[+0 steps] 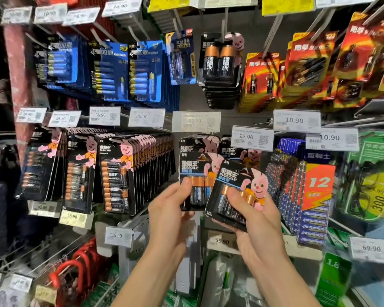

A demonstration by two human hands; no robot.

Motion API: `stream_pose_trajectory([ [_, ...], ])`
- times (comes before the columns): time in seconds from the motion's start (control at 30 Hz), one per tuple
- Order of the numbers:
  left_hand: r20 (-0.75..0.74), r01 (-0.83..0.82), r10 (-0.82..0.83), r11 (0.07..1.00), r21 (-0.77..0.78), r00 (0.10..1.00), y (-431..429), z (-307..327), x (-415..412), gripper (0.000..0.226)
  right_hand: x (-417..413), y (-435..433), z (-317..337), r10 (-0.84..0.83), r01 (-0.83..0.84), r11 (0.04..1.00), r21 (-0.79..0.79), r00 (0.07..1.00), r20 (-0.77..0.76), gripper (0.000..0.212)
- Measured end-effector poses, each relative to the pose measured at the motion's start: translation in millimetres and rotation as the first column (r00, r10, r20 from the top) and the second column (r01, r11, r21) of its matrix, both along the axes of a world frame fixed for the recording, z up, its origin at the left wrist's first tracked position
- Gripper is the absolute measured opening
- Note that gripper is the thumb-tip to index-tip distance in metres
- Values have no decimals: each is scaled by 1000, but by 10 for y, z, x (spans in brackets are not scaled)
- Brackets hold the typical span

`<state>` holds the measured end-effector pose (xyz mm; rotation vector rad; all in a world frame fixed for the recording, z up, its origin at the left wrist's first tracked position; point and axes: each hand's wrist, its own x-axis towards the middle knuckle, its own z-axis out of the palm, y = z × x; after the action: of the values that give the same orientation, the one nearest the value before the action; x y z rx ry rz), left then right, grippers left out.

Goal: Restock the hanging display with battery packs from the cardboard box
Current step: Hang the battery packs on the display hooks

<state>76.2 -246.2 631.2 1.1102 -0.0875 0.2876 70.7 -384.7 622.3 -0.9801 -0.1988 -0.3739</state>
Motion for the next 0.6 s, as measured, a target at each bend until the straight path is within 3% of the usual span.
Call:
stream_pose_trajectory([
  [0.13, -2, -17, 17, 1000, -23, 1000, 67, 230, 218, 16, 74, 7, 161, 0, 1, 999, -38, 1000, 23, 51],
  [0.3, -29, -6, 5, 1000, -16, 1000, 127, 335, 477, 20, 229, 144, 311, -47, 51, 994, -97, 998, 37, 37],
  [0.6, 65, -294, 287, 936, 191, 956, 133, 203, 811, 19, 421, 231, 284, -137, 136, 986, -95, 990, -11, 34],
])
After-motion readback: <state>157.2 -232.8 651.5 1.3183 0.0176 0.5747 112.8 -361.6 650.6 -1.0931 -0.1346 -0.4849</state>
